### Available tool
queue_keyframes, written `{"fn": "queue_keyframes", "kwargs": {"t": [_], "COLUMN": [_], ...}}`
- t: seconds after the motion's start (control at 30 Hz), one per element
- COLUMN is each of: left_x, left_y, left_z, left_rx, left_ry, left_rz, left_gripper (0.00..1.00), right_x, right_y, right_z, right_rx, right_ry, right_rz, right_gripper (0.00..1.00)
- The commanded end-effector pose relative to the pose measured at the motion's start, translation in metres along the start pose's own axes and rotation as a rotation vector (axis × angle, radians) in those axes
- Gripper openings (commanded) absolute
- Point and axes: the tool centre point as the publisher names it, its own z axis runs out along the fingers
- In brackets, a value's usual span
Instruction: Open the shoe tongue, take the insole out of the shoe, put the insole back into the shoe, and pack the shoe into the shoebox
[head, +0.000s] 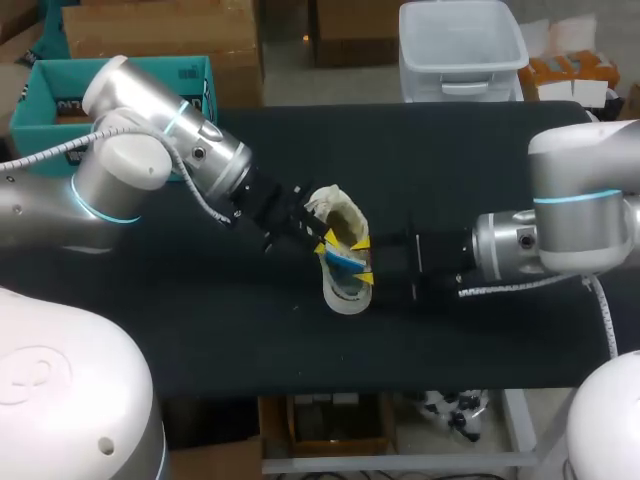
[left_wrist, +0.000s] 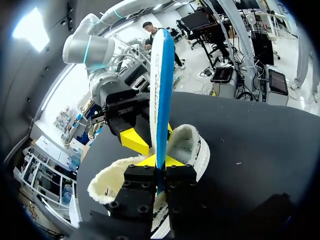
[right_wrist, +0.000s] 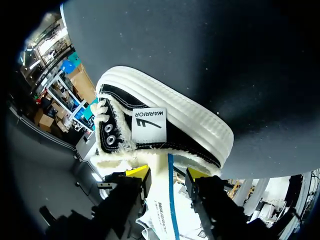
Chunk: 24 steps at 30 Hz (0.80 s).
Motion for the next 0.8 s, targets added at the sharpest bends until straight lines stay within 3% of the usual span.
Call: {"fn": "queue_keyframes", "kwargs": {"t": [0.03, 0.13, 0.3, 0.37, 0.8], "left_x": [0.002, 0.003, 0.005, 0.006, 0.000], "left_y": [-0.002, -0.003, -0.002, -0.002, 0.019], "left_z": [0.000, 0.001, 0.002, 0.002, 0.004], "left_rx": [-0.001, 0.001, 0.002, 0.001, -0.012], "left_ry": [-0.007, -0.006, -0.003, -0.003, -0.012], "left_rz": [0.002, 0.001, -0.003, -0.004, -0.051], "left_gripper": [0.00, 0.00, 0.00, 0.00, 0.00], "right_x": [-0.003, -0.004, -0.002, 0.000, 0.006], "right_y": [-0.008, -0.002, 0.003, 0.004, 0.016], "right_z": [-0.003, 0.002, 0.006, 0.007, 0.012], "right_rx": [-0.033, -0.015, 0.004, 0.006, -0.008], "right_ry": [0.009, 0.013, 0.011, 0.009, -0.020], "right_rz": [-0.007, -0.011, -0.015, -0.018, -0.016], "right_gripper": [0.35, 0.17, 0.14, 0.00, 0.00]}}
